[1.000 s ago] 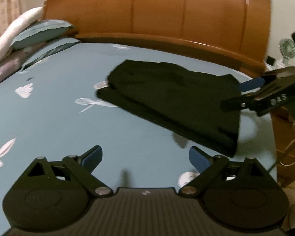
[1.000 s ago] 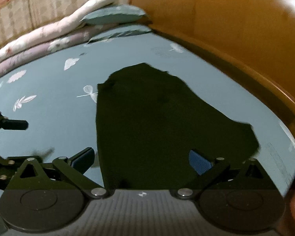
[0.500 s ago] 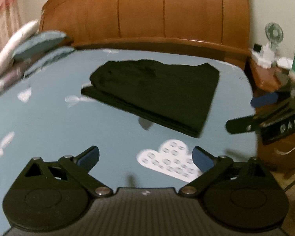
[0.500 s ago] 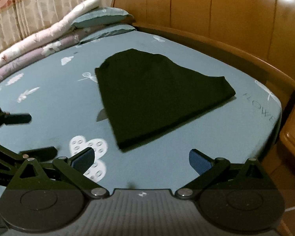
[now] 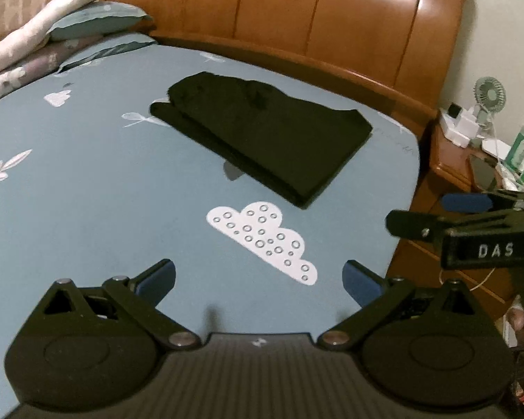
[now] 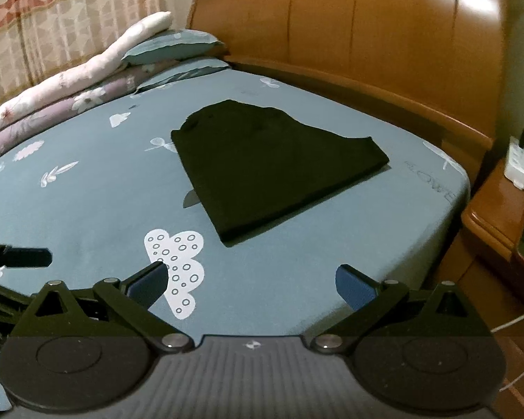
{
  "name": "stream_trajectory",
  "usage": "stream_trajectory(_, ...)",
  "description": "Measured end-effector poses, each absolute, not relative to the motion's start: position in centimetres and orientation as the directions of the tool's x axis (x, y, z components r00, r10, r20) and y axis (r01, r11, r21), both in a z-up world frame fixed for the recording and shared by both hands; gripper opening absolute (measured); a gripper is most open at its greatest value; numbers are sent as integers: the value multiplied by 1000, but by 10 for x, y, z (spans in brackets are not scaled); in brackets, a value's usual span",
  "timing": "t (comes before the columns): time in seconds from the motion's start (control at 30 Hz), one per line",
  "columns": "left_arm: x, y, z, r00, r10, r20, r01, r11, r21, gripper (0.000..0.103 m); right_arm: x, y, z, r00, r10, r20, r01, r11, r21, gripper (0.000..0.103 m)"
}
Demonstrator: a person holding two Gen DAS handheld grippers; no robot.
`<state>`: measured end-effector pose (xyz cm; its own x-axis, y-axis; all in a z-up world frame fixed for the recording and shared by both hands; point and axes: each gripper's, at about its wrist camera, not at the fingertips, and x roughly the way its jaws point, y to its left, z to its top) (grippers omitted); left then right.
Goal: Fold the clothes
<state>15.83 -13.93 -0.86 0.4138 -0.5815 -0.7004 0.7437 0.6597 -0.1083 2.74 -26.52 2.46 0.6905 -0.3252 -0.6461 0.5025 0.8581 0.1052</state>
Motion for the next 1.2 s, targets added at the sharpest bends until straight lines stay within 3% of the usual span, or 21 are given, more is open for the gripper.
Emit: stream_trajectory(1.2,162,-145,-6,419,-553,-720,725,681,-100,101,37,-260,27,675,-346,-652,518,851,85,103)
